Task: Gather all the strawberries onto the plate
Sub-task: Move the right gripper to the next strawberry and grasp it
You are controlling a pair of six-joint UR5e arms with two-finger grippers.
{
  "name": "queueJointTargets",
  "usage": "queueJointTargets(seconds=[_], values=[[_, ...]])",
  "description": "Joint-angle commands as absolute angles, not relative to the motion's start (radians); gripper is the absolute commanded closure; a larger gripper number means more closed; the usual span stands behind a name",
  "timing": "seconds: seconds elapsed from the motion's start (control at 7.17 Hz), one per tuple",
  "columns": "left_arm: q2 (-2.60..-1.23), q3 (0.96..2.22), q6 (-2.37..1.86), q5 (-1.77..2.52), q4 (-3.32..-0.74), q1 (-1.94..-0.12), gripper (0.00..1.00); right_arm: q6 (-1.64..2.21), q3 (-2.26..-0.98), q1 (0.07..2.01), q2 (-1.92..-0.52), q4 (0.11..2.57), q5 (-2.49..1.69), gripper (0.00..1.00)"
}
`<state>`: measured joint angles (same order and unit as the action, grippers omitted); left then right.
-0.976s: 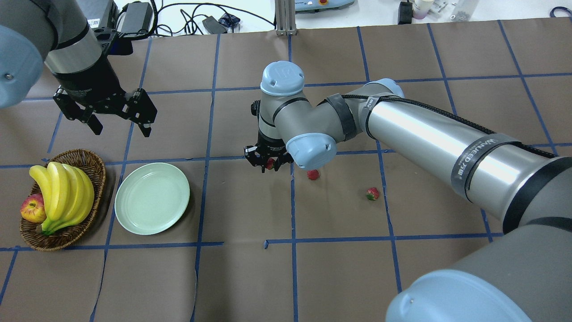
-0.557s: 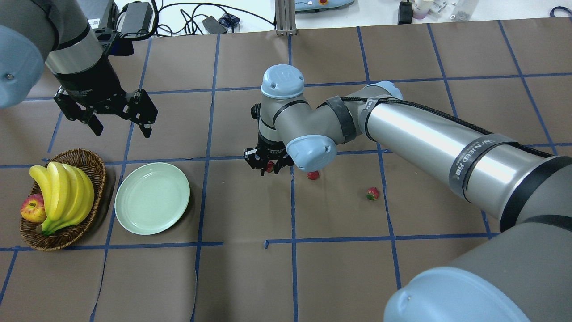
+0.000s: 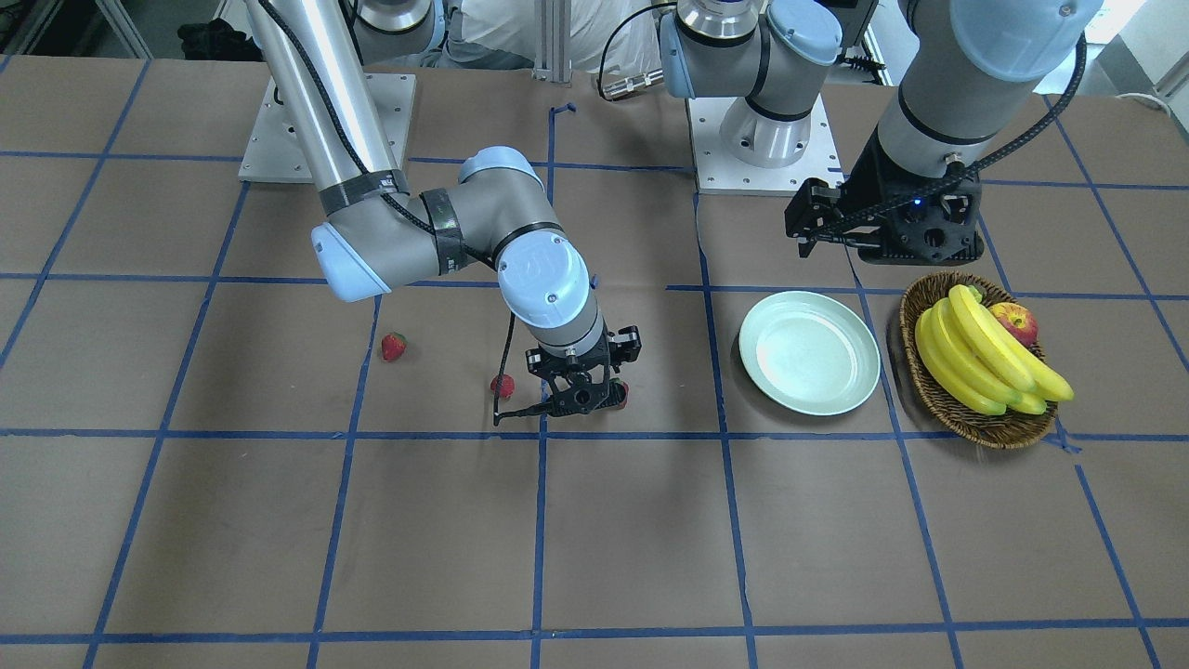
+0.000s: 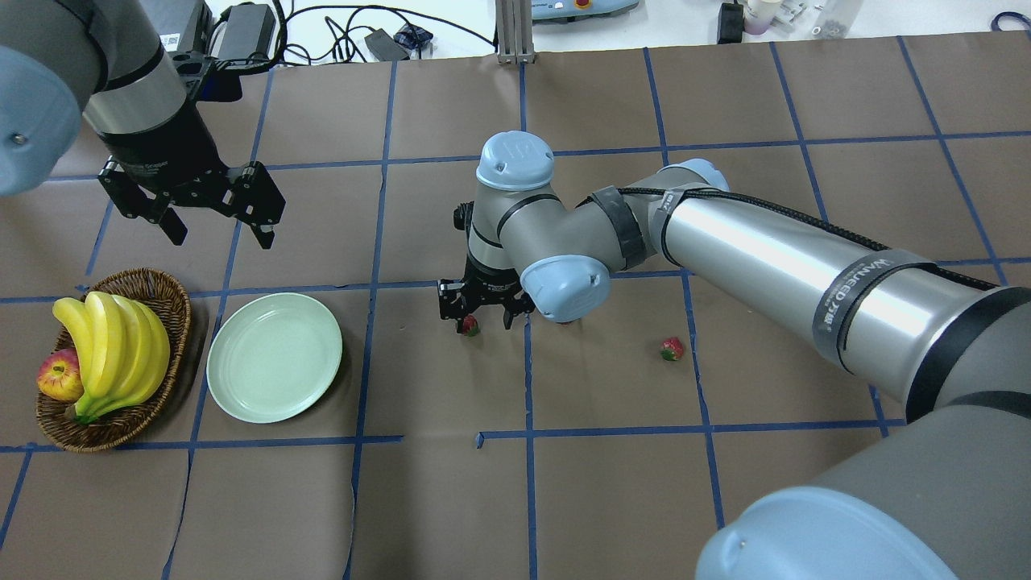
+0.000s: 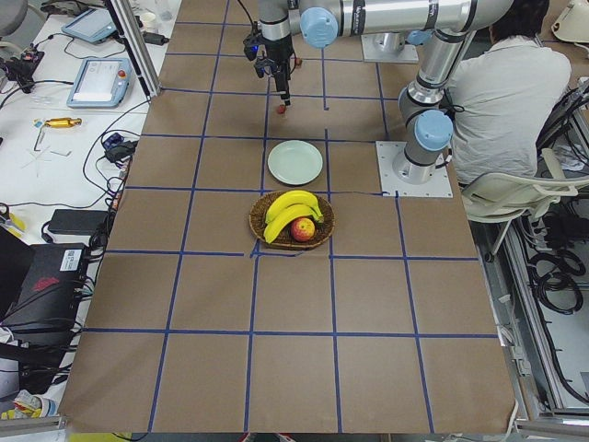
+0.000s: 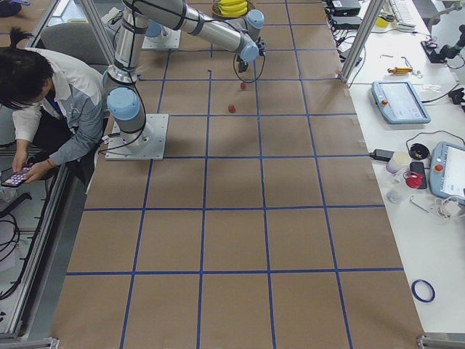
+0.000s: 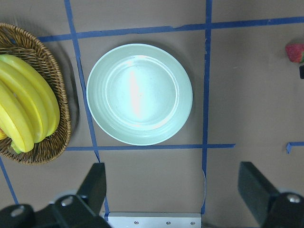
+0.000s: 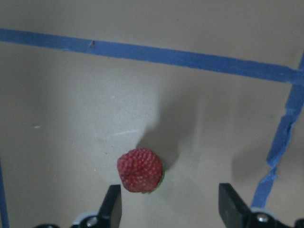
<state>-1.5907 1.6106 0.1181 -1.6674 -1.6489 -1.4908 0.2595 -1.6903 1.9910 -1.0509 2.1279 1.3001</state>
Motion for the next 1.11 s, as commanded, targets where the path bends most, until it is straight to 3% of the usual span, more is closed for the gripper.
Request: queueJointTargets(seconds=[0.0, 0.42, 0.98], values=[[-1.591, 1.611, 0.118, -1.667, -1.655, -1.491, 0.0, 0.268, -1.686, 1.99, -1.145, 2.079, 1.316, 0.0], [-1.591, 1.633, 0.104, -1.661, -1.652, -1.502, 0.0, 0.25, -1.683, 1.957, -1.198, 2.014, 1.477, 0.0], [-1.588, 1.657, 0.101, -1.657, -1.652, -1.503, 0.0, 0.157, -1.704, 1.941, -1.148, 1.997, 1.584, 0.0]])
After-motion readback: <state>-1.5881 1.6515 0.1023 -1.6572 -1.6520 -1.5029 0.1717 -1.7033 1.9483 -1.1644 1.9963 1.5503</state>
